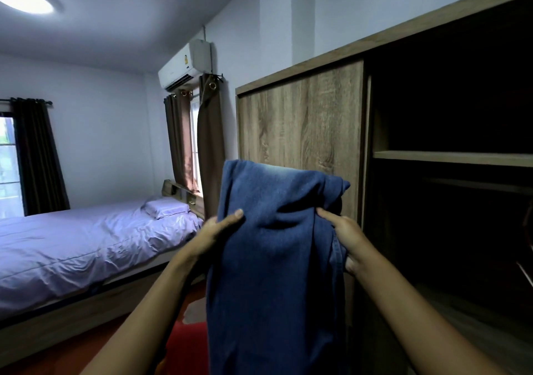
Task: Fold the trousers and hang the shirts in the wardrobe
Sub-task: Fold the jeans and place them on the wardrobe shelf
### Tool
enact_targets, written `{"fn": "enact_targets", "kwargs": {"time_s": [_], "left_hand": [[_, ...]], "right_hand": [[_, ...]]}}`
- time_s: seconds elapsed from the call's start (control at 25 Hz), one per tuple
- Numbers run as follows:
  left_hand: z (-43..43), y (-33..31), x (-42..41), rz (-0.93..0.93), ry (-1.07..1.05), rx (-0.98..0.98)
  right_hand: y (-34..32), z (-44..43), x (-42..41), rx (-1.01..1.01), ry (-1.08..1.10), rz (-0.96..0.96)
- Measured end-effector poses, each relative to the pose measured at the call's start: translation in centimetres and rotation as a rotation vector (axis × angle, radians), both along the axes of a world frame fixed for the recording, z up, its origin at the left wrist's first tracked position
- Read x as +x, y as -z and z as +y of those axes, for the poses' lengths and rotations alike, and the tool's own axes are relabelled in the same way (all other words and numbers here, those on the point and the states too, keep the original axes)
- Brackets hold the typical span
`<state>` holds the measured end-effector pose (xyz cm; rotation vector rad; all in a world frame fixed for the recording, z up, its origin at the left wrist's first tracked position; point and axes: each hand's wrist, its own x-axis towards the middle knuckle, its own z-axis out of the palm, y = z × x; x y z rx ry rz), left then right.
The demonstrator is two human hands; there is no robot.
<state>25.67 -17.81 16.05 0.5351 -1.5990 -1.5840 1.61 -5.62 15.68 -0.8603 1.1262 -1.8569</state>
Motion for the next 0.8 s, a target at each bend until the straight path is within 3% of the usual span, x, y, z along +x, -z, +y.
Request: {"fn": "enact_targets", "kwargs": {"time_s": [0.16,0.36,0.64,0.8], "left_hand": [[0.4,0.9,0.8,-0.085,0.162,-0.116],[-0.4,0.5,1.3,-0.238,-0.038,-0.466],[-0.3,-0.5,1.7,0.020,-0.270,-0.581],[-0.7,-2.2,2.4,-0.025,-0.243,-0.776]], "right_hand": [[0.0,-0.6,-0.1,0.078,-0.076,-0.159],[-1.5,0.1,-0.4,0.087,-0.160,-0.194],[-4.0,0.9,-0.7,0.059,-0.246,-0.134],[-4.2,1.0,-0.3,0.112,-0.287,-0.139]]}}
